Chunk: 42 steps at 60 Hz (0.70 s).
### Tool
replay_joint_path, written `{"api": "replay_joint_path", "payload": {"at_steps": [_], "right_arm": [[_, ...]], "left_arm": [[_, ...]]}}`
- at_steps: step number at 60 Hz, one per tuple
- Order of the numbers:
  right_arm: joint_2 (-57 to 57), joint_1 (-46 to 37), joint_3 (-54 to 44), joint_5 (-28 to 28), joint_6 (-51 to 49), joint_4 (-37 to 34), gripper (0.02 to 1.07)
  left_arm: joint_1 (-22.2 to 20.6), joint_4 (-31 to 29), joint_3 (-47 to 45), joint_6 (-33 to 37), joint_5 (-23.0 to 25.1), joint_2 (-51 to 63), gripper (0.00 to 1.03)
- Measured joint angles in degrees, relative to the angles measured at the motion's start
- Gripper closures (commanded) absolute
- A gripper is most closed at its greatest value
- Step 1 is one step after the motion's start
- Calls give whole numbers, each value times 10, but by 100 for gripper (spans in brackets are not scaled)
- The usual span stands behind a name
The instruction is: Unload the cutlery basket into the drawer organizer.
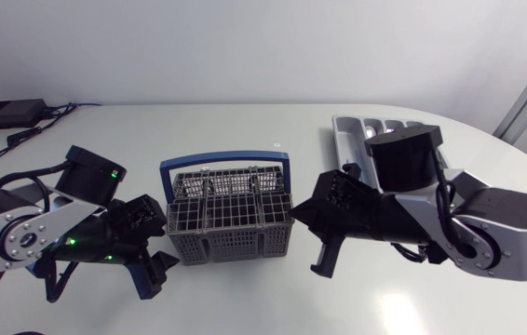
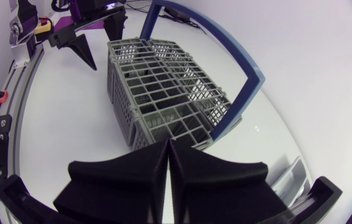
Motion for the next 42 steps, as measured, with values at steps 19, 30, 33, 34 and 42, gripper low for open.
{"api": "replay_joint_path", "payload": {"at_steps": [19,30,33,34,42], "right_arm": [[73,2,22,21,6,45,101],[51,2,22,23,6,44,101],[30,2,22,23,8,38,101],[22,2,22,23,9,35,101],[-38,13,19,21,12,0,101]], "left_arm": [[0,3,5,0,0,18,10],[3,5,20,2,0,28,10],[4,8,25,3,0,33,10],[4,8,26,3,0,34,10],[4,12,33,5,0,45,10]]}}
